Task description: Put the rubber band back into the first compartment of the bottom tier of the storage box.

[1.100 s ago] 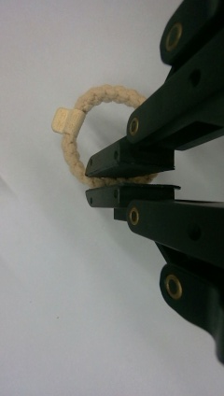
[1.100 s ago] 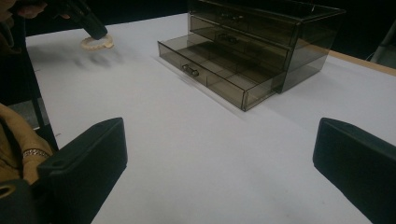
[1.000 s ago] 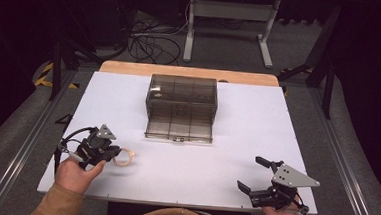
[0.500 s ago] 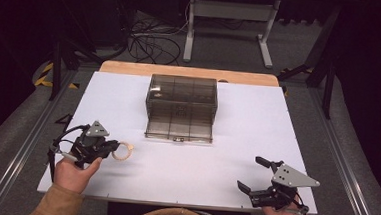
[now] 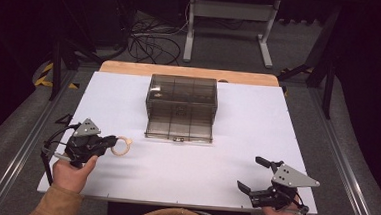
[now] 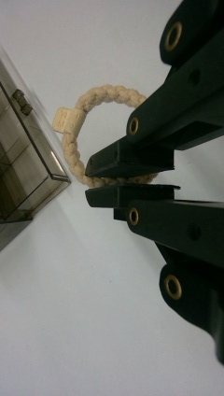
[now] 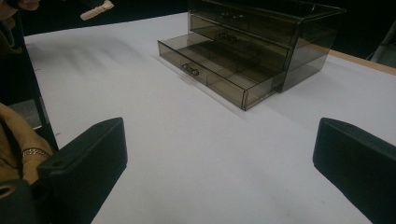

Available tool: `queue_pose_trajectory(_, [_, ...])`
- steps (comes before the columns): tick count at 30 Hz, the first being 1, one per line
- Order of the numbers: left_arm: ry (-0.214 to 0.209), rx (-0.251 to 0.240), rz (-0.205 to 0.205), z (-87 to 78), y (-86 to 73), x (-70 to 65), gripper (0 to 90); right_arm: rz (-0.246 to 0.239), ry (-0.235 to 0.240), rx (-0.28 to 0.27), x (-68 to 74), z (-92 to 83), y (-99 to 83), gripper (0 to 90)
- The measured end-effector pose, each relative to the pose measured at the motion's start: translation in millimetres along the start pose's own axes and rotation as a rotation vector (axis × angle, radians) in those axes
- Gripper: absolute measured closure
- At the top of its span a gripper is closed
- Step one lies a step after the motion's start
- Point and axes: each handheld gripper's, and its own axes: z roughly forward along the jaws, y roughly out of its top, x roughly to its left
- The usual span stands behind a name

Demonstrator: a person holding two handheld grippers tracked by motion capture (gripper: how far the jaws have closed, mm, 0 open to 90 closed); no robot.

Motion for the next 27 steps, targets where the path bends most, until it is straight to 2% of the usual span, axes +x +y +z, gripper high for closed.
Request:
queue_pose_trajectory(2, [-0.014, -0.027, -0.020, -2.2, -1.1, 1.6, 83.7, 0.000, 0.000, 0.000, 0.0, -0.1, 0.0, 3.5])
queue_pose_trajectory(6, [-0.020, -0.062, -0.025, -5.5, -2.0, 3.1, 83.6, -0.001, 0.000, 0.000, 0.0, 0.0, 0.0, 3.5])
queue_pose_trajectory(7, [-0.023, -0.086, -0.029, -7.4, -2.7, 3.6, 83.7, -0.001, 0.000, 0.000, 0.0, 0.1, 0.0, 3.5])
queue_pose_trajectory(20, [-0.014, -0.152, -0.015, -13.8, -3.6, 2.5, 83.5, -0.001, 0.001, -0.002, 0.2, -0.2, 0.1, 3.5])
queue_pose_trajectory(27, [-0.028, -0.193, -0.017, -16.8, -4.0, 1.9, 83.5, -0.005, 0.000, -0.001, 0.8, -0.3, 0.3, 3.5])
